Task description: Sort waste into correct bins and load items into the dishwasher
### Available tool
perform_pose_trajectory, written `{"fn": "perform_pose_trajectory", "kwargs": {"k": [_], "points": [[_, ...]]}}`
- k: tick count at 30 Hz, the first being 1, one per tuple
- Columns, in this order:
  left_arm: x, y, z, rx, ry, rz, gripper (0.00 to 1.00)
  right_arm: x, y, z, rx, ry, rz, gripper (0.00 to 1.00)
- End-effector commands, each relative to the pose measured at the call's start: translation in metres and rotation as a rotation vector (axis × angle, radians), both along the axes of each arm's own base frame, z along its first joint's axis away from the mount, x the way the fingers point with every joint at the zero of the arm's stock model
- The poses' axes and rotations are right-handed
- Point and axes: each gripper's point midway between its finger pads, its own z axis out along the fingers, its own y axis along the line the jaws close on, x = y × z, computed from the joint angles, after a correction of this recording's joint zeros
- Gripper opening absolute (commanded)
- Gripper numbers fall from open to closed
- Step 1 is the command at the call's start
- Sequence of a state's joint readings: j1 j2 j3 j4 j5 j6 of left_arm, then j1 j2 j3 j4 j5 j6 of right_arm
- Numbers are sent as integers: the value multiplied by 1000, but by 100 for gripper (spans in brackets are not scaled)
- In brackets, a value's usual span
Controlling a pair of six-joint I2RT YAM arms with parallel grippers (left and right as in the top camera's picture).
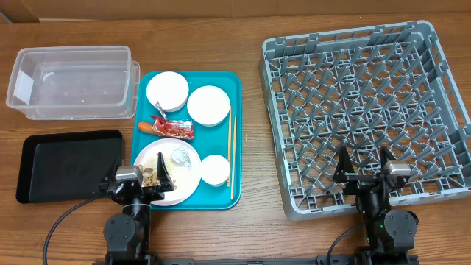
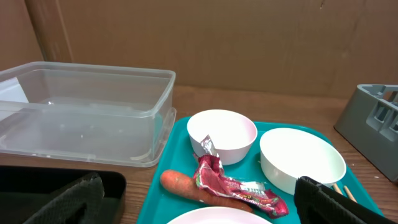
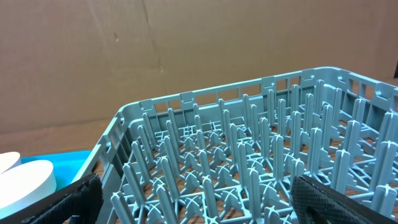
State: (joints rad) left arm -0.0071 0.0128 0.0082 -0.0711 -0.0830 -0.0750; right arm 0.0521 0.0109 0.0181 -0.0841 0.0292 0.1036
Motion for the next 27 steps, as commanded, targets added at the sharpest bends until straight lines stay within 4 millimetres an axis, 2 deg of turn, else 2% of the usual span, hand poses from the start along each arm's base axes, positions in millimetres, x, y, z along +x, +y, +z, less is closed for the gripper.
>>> {"fn": "perform_pose_trajectory", "kwargs": {"k": [1, 27], "points": [[0, -1, 1, 0, -7, -6, 100, 0, 0, -2, -6, -1, 3, 100], [0, 1, 1, 2, -6, 7, 100, 0, 0, -2, -6, -1, 1, 100]]}}
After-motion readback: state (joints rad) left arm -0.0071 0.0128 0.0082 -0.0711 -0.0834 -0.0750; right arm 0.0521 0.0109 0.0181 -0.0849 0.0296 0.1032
